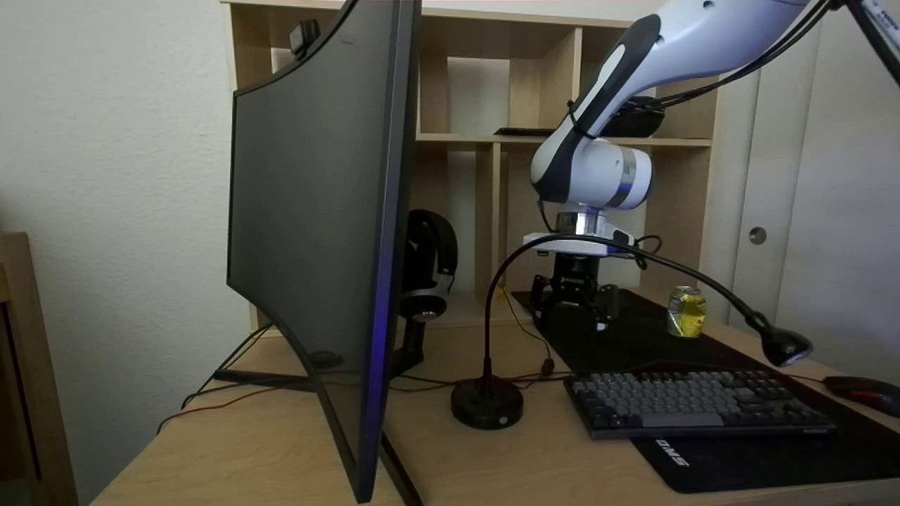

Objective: Put the drink can on the mat then turn on the lamp

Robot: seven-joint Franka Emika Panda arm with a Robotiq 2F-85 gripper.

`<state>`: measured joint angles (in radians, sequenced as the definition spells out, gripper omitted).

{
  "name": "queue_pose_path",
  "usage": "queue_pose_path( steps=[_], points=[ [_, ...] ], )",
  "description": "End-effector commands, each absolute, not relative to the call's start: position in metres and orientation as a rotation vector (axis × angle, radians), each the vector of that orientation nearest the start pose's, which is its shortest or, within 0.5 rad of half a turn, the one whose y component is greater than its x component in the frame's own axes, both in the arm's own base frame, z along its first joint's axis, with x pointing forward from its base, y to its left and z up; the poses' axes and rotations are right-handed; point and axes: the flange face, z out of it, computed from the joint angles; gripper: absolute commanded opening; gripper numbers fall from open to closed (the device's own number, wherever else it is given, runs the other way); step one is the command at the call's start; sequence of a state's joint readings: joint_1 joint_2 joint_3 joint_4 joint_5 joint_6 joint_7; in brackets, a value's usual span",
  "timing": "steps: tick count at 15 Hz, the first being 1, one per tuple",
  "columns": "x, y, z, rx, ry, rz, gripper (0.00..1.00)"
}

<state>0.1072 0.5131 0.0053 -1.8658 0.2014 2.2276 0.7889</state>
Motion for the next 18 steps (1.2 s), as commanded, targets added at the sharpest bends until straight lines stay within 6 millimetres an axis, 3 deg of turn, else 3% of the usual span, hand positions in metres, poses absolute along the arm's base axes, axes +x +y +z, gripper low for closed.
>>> queue_pose_path(
  steps=[1, 4, 7, 8, 18],
  points=[
    [0.621, 0.084, 0.212, -2.839, 1.175, 0.281, 1.00],
    [0.625, 0.086, 0.206, -2.853, 1.162, 0.149, 1.00],
    [0.628, 0.083, 0.213, -2.837, 1.164, -0.019, 1.00],
    [0.631, 0.086, 0.209, -2.839, 1.156, 0.074, 1.00],
    [0.633, 0.082, 0.210, -2.872, 1.160, 0.036, 1.00]
  ],
)
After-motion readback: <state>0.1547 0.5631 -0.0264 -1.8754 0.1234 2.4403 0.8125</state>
